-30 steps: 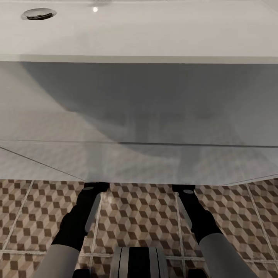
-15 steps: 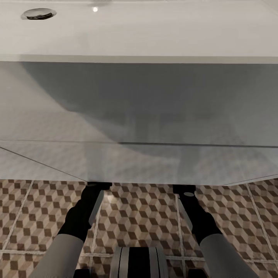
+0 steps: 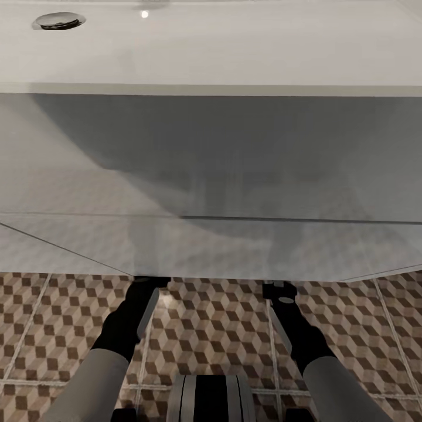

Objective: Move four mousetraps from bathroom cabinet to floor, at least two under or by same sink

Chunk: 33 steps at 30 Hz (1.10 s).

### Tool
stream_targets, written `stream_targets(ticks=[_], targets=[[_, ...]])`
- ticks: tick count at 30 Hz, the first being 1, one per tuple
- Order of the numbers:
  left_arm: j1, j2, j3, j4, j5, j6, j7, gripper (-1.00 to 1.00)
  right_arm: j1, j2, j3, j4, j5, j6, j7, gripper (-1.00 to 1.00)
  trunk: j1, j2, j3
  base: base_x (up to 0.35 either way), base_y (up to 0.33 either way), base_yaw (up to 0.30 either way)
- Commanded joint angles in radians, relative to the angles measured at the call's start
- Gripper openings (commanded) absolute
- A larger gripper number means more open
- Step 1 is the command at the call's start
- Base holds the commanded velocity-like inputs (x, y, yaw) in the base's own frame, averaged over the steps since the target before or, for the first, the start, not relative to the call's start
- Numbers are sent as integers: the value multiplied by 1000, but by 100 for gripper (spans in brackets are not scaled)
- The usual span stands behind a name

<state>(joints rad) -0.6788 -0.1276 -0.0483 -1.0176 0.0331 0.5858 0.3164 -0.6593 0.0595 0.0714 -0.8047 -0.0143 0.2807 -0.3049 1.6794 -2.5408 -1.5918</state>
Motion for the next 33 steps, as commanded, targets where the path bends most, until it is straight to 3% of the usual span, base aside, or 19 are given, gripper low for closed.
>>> stream_targets(ticks=[1,10,19,24,33], targets=[[-6,0,-2,8,3,5,9,-100,0,-1,3,4,-1,5,-7,-100,0,0,0,0,0,0],[-58,0,-2,114,3,-50,9,-100,0,-11,2,22,0,-9,-4,-100,0,0,0,0,0,0],[-74,1,-2,148,5,-61,8,-100,-5,-12,1,27,-1,-12,2,-100,0,0,0,0,0,0],[-109,3,-2,217,4,-65,9,-100,-11,-12,1,35,-3,-13,3,-100,0,0,0,0,0,0],[-142,5,-1,305,5,-116,8,-100,-104,-9,1,181,-3,-62,4,-100,0,0,0,0,0,0]])
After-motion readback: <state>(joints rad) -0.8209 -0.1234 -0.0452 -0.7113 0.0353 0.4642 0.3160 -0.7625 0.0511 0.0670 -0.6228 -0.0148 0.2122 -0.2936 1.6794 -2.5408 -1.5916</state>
